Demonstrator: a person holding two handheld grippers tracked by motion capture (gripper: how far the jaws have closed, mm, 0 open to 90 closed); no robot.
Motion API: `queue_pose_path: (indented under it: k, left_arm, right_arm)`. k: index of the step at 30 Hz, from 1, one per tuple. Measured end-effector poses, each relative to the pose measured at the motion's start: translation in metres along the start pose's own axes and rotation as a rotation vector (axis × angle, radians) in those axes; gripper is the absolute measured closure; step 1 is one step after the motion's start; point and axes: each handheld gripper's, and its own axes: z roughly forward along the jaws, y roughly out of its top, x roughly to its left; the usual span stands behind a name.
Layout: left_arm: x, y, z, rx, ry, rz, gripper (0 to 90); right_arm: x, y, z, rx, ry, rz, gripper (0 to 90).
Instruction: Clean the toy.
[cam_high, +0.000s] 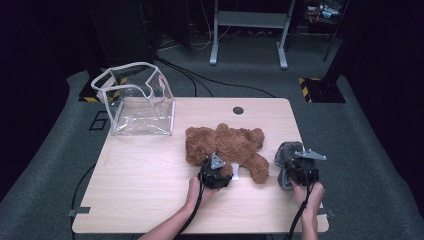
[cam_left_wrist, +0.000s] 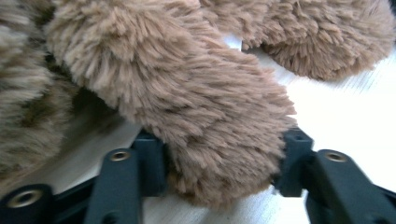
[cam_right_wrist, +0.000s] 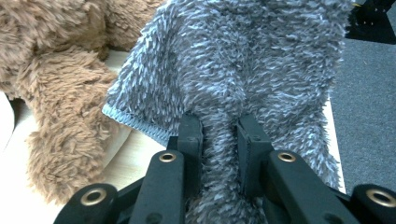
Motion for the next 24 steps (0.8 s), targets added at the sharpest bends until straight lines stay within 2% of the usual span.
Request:
queue_pose_path:
  k: [6, 8, 13, 17, 20, 22, 24]
  left_arm:
    - [0.003, 0.001, 0.000, -0.010, 0.019, 0.015, 63.6]
    - [0.004, 0.003, 0.001, -0.001, 0.009, -0.008, 64.6]
    - [0.006, 0.007, 0.000, -0.012, -0.002, 0.003, 66.4]
    - [0.007, 0.011, -0.003, -0.039, -0.015, 0.024, 68.3]
    - [0.009, 0.015, -0.005, -0.023, -0.022, 0.046, 68.7]
    - [0.010, 0.019, -0.007, -0.039, -0.022, 0.049, 69.0]
    - [0.011, 0.025, -0.011, -0.047, -0.017, 0.070, 69.4]
  right_arm:
    - [-0.002, -0.001, 0.000, 0.008, -0.004, -0.002, 74.5]
    - [-0.004, -0.001, 0.001, 0.011, -0.008, 0.000, 74.4]
    - [-0.008, -0.002, 0.002, 0.016, -0.014, 0.014, 74.3]
    - [-0.008, -0.002, 0.003, 0.019, -0.013, 0.016, 74.2]
    - [-0.010, -0.002, 0.004, 0.022, -0.012, 0.019, 74.2]
    - [-0.010, -0.002, 0.005, 0.027, -0.013, 0.023, 74.1]
    - [-0.010, -0.002, 0.005, 0.025, -0.012, 0.023, 74.1]
